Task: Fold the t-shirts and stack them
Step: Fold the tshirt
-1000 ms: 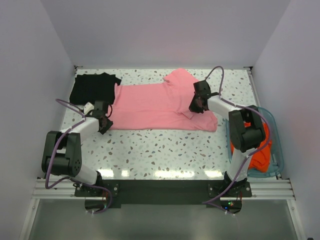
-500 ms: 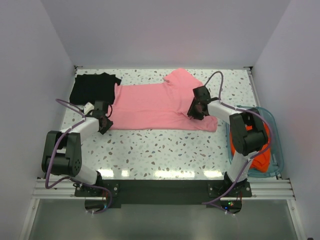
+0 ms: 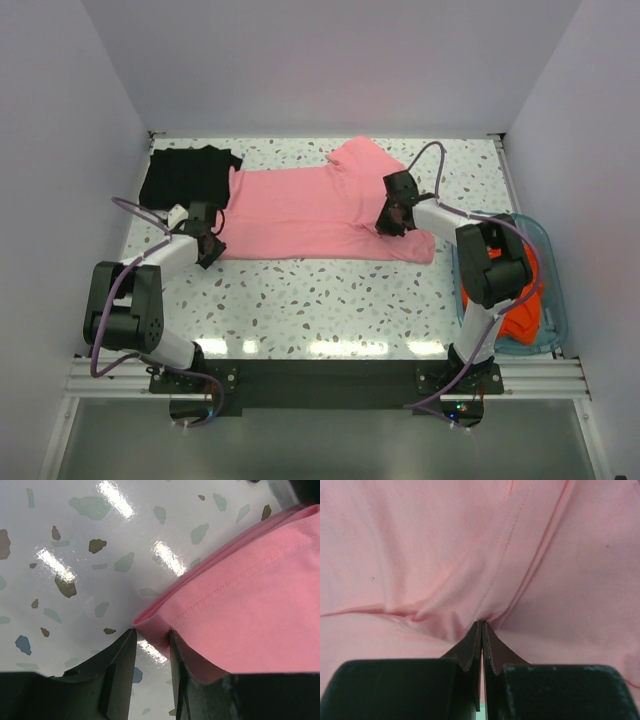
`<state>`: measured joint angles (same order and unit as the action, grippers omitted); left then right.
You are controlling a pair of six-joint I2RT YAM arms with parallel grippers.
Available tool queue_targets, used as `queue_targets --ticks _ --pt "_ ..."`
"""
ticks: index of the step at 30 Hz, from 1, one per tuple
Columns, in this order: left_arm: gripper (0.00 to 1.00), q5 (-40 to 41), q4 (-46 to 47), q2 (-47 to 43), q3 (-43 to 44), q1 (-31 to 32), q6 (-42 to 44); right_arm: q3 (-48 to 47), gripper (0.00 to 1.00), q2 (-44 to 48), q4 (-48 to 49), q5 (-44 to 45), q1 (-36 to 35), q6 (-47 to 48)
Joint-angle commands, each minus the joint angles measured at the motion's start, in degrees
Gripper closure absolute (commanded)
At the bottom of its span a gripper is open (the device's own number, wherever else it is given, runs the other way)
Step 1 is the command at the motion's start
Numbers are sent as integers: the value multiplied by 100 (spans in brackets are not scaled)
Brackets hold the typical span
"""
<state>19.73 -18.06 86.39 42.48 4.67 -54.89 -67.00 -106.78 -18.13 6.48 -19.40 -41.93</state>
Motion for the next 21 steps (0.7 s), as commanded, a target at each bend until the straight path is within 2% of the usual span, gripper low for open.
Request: queue_targets --ticks 1,4,5,8,10,21 --pt "62 84 84 36 76 8 75 -348 100 -36 143 125 -3 1" --pt "62 84 84 36 68 8 84 -375 100 -9 91 125 -3 10" --pt "62 84 84 27 76 8 93 -349 97 60 99 125 -11 18" --pt "62 93 84 27 76 8 93 -156 76 192 161 108 -11 27" --pt "62 84 93 45 76 8 93 -15 70 333 178 90 -11 36" --pt "62 31 137 80 59 8 75 345 63 597 240 468 -257 133"
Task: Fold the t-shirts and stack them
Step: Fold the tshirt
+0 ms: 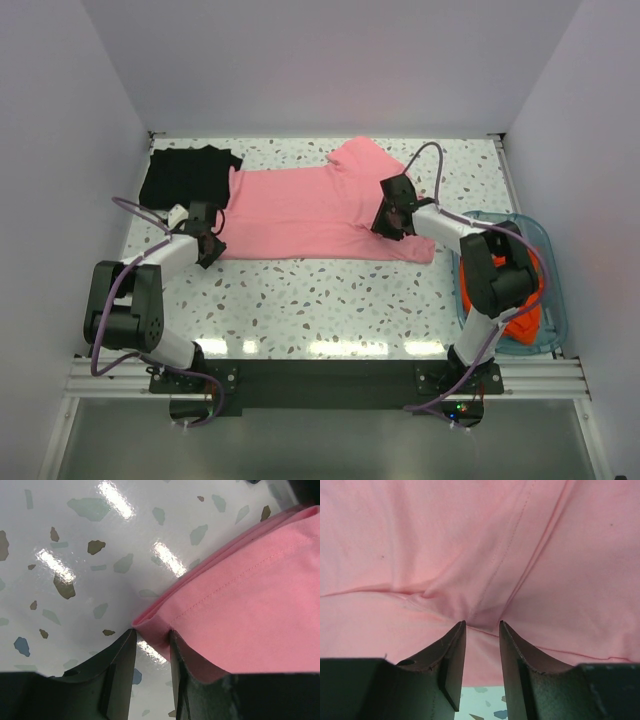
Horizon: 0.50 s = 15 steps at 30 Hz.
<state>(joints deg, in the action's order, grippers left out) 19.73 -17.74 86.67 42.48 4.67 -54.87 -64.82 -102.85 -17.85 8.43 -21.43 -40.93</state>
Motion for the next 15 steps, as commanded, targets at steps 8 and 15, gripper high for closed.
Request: queue_targets --ticks 8,15 --pt "62 23 112 78 67 8 91 57 63 -104 343 186 -72 -91" --pt "62 5 121 95 76 8 99 -136 68 -349 352 195 -72 -126"
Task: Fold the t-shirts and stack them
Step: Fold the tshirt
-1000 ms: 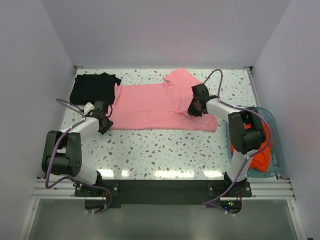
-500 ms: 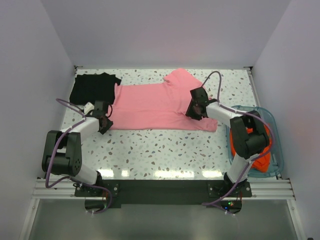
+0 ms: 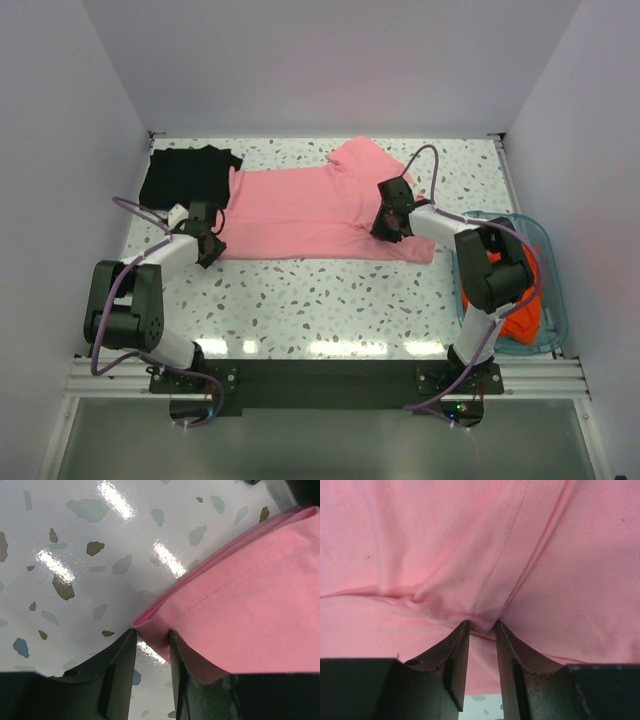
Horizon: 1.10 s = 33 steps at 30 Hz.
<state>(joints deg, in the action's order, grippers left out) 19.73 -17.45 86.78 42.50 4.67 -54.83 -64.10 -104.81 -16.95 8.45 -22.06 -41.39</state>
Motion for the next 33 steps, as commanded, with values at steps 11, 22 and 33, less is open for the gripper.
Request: queue_targets --ticks 11,22,33 --pt "62 31 75 93 83 8 104 -489 92 -180 78 245 -8 -28" --pt "63 233 -83 93 136 -1 60 -393 93 22 -273 517 -8 394" --pt "68 268 -179 269 109 -27 -80 46 100 277 -142 535 97 544"
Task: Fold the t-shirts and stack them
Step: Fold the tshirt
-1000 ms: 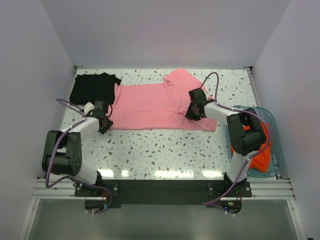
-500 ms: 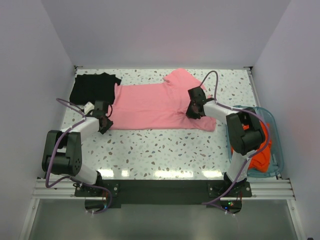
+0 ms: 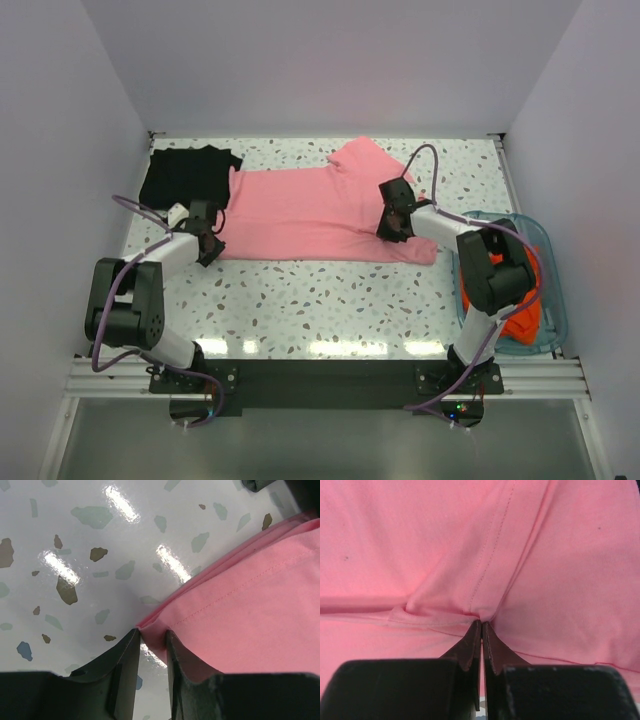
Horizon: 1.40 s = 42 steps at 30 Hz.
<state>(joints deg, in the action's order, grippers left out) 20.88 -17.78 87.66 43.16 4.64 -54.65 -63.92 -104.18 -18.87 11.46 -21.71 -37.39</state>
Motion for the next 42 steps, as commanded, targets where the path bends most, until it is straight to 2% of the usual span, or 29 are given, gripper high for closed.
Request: queue_targets --ticks 1,12,17,35,42 --pt "68 170 -164 173 44 -25 -89 3 100 223 33 233 71 161" --pt "69 241 -191 138 44 -25 -89 -797 91 -155 -310 146 62 504" --pt "69 197 -164 173 53 -25 -72 -1095 100 -348 -415 146 53 574" --pt "70 144 -129 155 26 -25 -63 -2160 100 -1192 -108 181 9 1470" --pt "70 30 46 50 -70 -25 -45 -2186 88 -1227 217 -197 -8 1831"
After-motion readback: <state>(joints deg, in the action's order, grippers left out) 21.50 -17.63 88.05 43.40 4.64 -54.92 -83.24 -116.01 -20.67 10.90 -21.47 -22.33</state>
